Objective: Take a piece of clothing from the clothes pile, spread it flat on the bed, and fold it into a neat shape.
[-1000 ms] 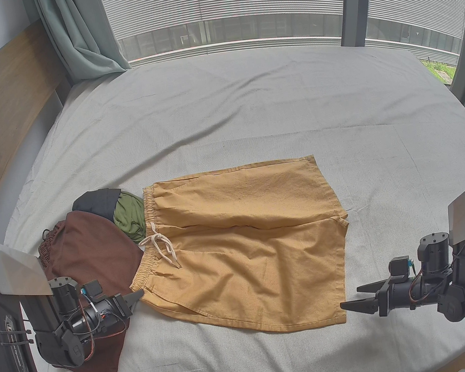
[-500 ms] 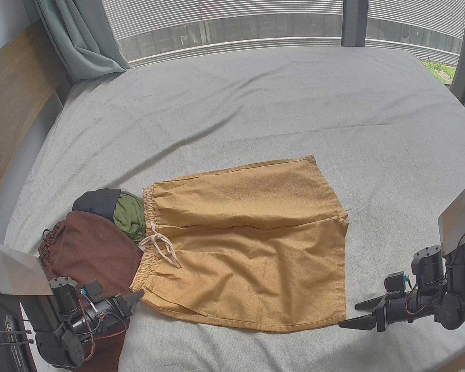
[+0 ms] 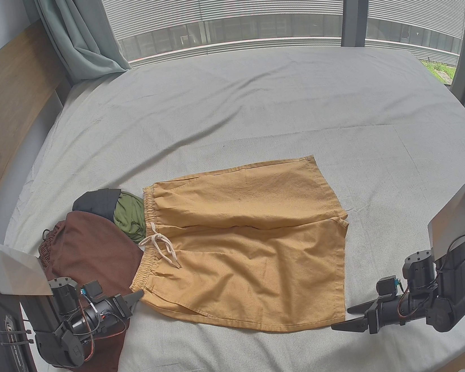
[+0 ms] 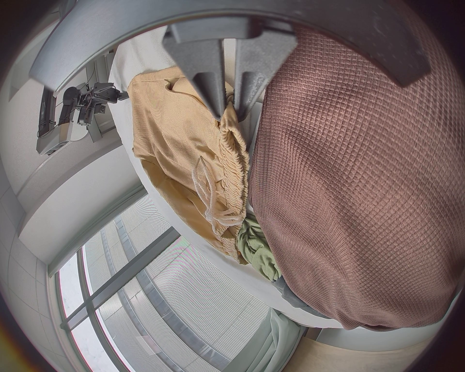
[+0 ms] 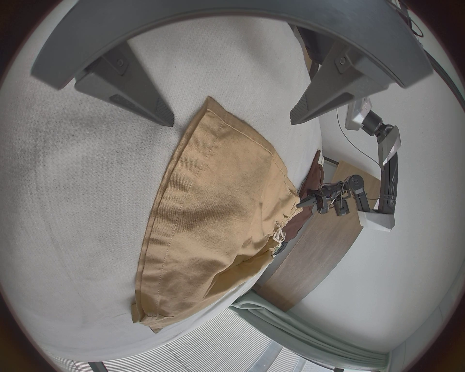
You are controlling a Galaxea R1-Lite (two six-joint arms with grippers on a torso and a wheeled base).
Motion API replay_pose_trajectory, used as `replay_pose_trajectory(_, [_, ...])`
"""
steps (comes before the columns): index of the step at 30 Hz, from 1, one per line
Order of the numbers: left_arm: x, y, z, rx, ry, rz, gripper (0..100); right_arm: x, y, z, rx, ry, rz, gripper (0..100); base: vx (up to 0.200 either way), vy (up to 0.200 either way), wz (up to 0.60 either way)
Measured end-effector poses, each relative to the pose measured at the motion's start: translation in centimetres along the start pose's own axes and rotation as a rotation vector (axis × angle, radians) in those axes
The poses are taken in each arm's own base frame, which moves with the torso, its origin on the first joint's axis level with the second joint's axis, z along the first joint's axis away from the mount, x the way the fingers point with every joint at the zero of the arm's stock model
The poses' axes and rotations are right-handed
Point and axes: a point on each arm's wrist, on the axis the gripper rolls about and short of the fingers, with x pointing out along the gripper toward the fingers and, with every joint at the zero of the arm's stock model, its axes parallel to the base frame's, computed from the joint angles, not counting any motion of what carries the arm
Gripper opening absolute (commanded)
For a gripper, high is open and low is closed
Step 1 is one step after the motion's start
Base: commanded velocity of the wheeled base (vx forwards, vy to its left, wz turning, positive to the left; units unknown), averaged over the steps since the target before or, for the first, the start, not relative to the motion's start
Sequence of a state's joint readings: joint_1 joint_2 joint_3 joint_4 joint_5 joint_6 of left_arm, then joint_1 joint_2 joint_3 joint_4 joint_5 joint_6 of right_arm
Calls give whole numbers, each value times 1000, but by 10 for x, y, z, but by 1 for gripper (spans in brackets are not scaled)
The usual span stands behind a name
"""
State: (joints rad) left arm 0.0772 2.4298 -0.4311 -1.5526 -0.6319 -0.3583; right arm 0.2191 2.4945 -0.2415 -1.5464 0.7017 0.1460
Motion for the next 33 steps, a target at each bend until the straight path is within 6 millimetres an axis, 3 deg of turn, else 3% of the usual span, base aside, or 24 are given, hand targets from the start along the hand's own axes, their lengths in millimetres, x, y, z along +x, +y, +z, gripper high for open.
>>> replay_pose_trajectory(14, [0, 0, 0, 2, -1, -1, 0, 12, 0, 5, 35, -12, 22, 100, 0, 0, 0])
replay_pose_trajectory(15, [0, 0, 0, 3, 0, -1, 0, 12, 0, 6, 38, -14, 23, 0, 0, 0, 0])
replay_pose_trajectory(26, [0, 0, 0, 3, -1, -1, 0, 13, -3, 11, 45, -35, 12, 0, 0, 0, 0])
replay_pose_trajectory(33, [-3, -3, -4, -7, 18, -3, 0, 1, 1, 15, 56, -53, -5, 0, 0, 0, 0])
